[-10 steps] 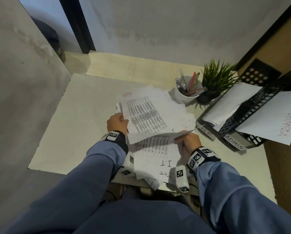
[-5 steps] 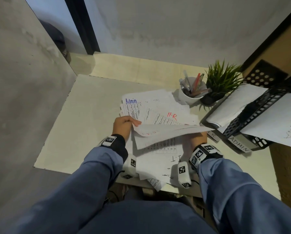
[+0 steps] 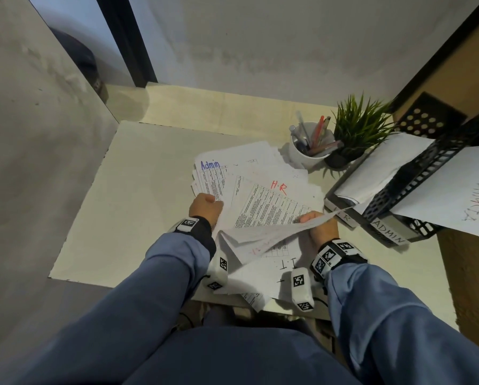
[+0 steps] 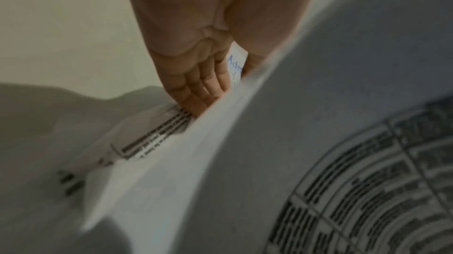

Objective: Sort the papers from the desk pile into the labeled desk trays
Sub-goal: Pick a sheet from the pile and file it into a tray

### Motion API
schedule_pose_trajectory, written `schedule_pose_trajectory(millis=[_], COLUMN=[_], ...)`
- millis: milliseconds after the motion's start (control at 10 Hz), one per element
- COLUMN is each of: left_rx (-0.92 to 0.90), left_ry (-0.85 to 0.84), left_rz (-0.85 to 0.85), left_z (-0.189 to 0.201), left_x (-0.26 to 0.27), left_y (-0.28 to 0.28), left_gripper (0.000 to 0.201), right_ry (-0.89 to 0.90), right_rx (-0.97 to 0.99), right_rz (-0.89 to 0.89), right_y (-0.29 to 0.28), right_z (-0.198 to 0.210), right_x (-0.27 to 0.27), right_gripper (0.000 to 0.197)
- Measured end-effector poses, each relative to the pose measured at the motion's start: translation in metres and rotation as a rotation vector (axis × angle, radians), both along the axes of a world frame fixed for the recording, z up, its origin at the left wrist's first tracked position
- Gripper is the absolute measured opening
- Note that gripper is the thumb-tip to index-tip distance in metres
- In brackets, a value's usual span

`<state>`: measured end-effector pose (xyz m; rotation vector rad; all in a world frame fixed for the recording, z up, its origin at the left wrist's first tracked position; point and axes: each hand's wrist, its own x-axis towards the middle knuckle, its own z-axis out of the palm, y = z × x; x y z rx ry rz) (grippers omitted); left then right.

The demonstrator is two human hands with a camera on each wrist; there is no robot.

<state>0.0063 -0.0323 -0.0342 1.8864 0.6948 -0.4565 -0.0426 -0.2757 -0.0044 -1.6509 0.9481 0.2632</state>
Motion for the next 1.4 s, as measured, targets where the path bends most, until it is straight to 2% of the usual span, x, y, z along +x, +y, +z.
schedule_pose_trajectory(millis=[100,200,300,400,500,600,700,800,900,1000,1100,1200,1300,1400], left_rx=[0.101,-0.092,-0.343,-0.34,-0.229,-0.177,-0.128,-0.084,0.011,-0.014,0.005,0.036,0.031,0.043], left_ry=[-0.074,-0.184,-0.091,-0.24,-0.468,-0.64,-0.67,-0.557,-0.508,-0.577,-0.692,-0.847,-0.973,-1.052], left_rz=[0.032,0.062,-0.002,-0.178,-0.142,-0.096,-0.178,-0.315,-0.405,-0.392,-0.524,-0.709,-0.788,-0.877], left_z=[0.019,0.049,0.084,0.101,0.103,0.113,0.111,0.098,0.088,0.111,0.159,0.207,0.232,0.246], left_x=[-0.003,-0.011,-0.021,-0.029,-0.018,-0.008,-0.013,-0.023,-0.02,-0.012,-0.009,-0.009,-0.012,-0.018], left_y=[-0.004,-0.01,-0.023,-0.031,-0.035,-0.04,-0.044,-0.047,-0.051,-0.069,-0.103,-0.143,-0.183,-0.222], left_gripper=[0.026,0.024,0.057,0.039,0.019,0.013,0.019,0.015,0.014,0.018,0.038,0.047,0.049,0.023], right_ry=[0.067,0.039,-0.102,-0.232,-0.396,-0.523,-0.535,-0.382,-0.31,-0.462,-0.582,-0.702,-0.589,-0.196], right_rx=[-0.027,0.003,0.142,0.284,0.205,0.086,0.078,0.12,0.185,0.132,0.017,-0.262,-0.633,-0.658], right_rz=[0.041,-0.014,-0.131,-0.183,-0.086,-0.064,-0.103,-0.088,-0.111,-0.024,-0.012,-0.136,-0.439,-0.481], right_y=[0.001,-0.002,0.002,0.004,-0.002,-0.004,0.003,0.013,0.011,-0.012,-0.053,-0.106,-0.154,-0.184], right_z=[0.001,0.006,0.017,0.042,0.072,0.097,0.098,0.076,0.063,0.084,0.126,0.151,0.146,0.129], right_x=[0.0,0.0,0.004,0.006,0.009,0.007,0.001,-0.008,-0.013,-0.009,-0.01,-0.023,-0.04,-0.049], right_gripper=[0.016,0.014,0.015,0.034,0.032,0.025,0.026,0.026,0.039,0.021,0.032,0.032,0.041,0.068])
